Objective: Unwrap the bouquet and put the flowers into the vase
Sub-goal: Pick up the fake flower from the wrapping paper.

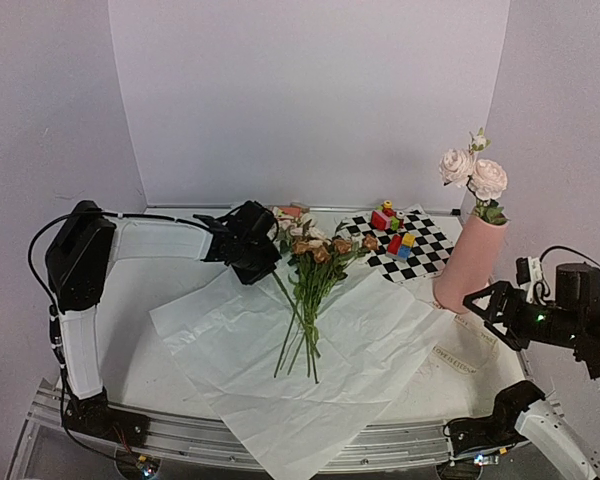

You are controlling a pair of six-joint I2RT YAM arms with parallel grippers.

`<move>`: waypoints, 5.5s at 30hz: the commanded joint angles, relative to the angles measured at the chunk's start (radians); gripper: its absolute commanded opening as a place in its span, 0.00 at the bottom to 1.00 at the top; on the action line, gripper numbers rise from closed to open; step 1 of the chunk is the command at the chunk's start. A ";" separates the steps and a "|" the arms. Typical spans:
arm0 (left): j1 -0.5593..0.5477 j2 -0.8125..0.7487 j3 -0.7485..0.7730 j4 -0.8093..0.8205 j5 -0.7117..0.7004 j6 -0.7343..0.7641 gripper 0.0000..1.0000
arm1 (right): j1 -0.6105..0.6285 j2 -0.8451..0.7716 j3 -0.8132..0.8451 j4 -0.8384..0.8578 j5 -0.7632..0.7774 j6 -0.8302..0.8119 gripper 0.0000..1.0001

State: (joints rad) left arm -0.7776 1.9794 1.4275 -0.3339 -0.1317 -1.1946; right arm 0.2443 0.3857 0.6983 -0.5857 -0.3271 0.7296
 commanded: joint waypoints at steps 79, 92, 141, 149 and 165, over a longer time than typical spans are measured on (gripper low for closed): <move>-0.259 -0.172 0.478 0.087 0.432 0.540 0.00 | -0.004 0.281 0.333 0.521 -0.434 0.058 0.66; -0.259 -0.174 0.487 0.129 0.411 0.511 0.00 | 0.177 0.492 0.420 0.695 -0.318 0.021 0.62; -0.259 -0.457 0.130 0.176 0.094 0.469 0.65 | 0.450 0.792 0.893 0.343 0.277 -0.472 0.00; -0.259 -0.531 0.057 0.176 0.035 0.452 0.64 | 0.451 0.815 1.155 0.385 0.506 -0.562 0.00; -0.259 -0.572 0.009 0.176 0.035 0.438 0.63 | 0.450 0.798 1.302 0.573 0.863 -0.859 0.00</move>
State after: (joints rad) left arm -1.0355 1.4592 1.4429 -0.1832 -0.0828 -0.7593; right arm 0.6926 1.1901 1.9565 -0.1395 0.4175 -0.0097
